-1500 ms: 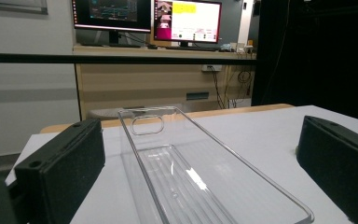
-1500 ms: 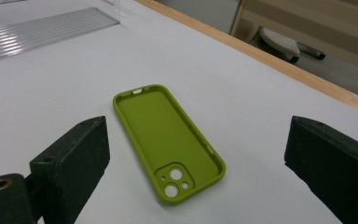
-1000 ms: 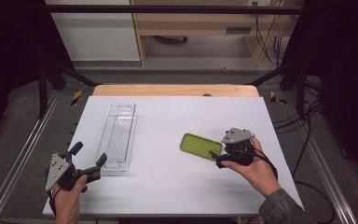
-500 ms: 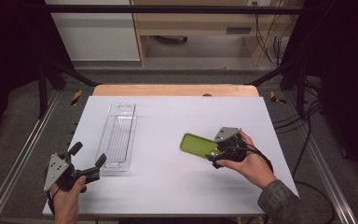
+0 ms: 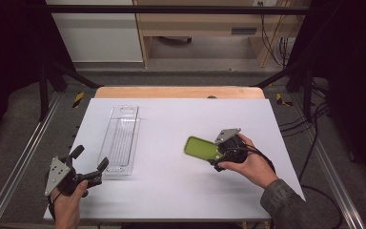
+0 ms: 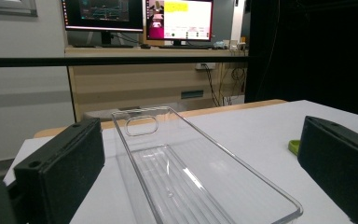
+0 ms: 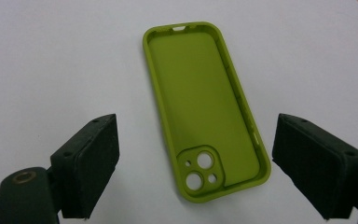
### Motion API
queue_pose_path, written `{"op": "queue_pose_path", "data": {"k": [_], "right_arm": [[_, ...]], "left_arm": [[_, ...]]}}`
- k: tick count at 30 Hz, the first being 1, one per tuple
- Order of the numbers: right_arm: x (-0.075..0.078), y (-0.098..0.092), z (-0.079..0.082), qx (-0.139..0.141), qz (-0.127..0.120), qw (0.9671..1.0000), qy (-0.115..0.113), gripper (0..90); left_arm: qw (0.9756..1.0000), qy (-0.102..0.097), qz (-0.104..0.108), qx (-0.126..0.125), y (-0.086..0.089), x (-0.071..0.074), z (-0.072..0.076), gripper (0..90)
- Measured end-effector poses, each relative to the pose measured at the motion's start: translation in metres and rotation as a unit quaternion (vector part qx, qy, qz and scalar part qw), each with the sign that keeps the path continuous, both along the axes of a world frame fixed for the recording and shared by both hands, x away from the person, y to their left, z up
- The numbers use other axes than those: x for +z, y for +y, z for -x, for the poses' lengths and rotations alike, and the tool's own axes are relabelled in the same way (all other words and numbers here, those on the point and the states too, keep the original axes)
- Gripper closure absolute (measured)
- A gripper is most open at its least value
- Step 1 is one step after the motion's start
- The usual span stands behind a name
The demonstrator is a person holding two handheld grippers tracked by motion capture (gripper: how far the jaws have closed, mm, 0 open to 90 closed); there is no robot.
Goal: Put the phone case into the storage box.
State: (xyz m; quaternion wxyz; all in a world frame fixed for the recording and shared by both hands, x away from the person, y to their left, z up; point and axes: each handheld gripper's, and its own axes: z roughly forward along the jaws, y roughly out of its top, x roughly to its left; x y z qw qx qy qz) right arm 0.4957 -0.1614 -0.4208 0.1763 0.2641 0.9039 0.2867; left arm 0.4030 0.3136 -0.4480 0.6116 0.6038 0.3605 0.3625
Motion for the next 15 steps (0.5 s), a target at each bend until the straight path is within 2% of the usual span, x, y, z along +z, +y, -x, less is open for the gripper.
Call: {"op": "queue_pose_path", "data": {"k": [1, 2, 3, 4, 5, 9, 10, 11, 12, 13, 15], "right_arm": [[-0.001, 0.0, -0.001, 0.0, 0.001, 1.0, 0.006, 16.1], [-0.002, 0.0, -0.002, -0.001, 0.002, 1.0, 0.008, 16.8], [-0.002, 0.0, -0.002, -0.001, 0.002, 1.0, 0.008, 16.8], [-0.003, -0.001, -0.003, -0.001, 0.003, 0.9999, 0.011, 17.4], [-0.004, -0.001, -0.004, -0.002, 0.003, 0.9999, 0.015, 18.1], [-0.008, -0.001, -0.007, 0.0, 0.013, 0.9997, 0.023, 20.9], [-0.009, -0.001, -0.008, 0.001, 0.016, 0.9995, 0.026, 21.9], [-0.011, -0.001, -0.009, 0.003, 0.019, 0.9993, 0.031, 25.2], [-0.012, 0.0, -0.01, 0.006, 0.022, 0.9992, 0.032, 27.5], [-0.012, 0.0, -0.01, 0.006, 0.022, 0.9992, 0.032, 27.5], [-0.015, 0.0, -0.01, 0.013, 0.026, 0.9991, 0.029, 34.8]], "left_arm": [[0.9999, 0.006, -0.002, 0.009, 0.0, 0.0, 0.001, 0.2], [1.0, 0.0, -0.001, 0.0, -0.001, 0.0, 0.0, 0.2], [0.9999, 0.005, -0.004, 0.008, -0.001, -0.001, 0.001, 0.2], [1.0, 0.001, -0.004, 0.001, -0.002, 0.0, 0.0, 0.2], [1.0, 0.005, -0.005, 0.007, -0.002, 0.0, 0.001, 0.2], [1.0, 0.001, -0.006, 0.001, -0.002, 0.0, 0.0, 0.2], [0.9999, 0.005, -0.007, 0.008, -0.001, 0.0, 0.001, 0.2], [1.0, 0.001, -0.006, 0.001, -0.002, 0.0, 0.0, 0.2], [0.9999, 0.005, -0.007, 0.008, -0.001, -0.001, 0.001, 0.2], [1.0, 0.001, -0.006, 0.0, -0.002, 0.0, 0.0, 0.2], [0.9999, 0.005, -0.007, 0.007, -0.002, -0.001, 0.001, 0.2]]}}
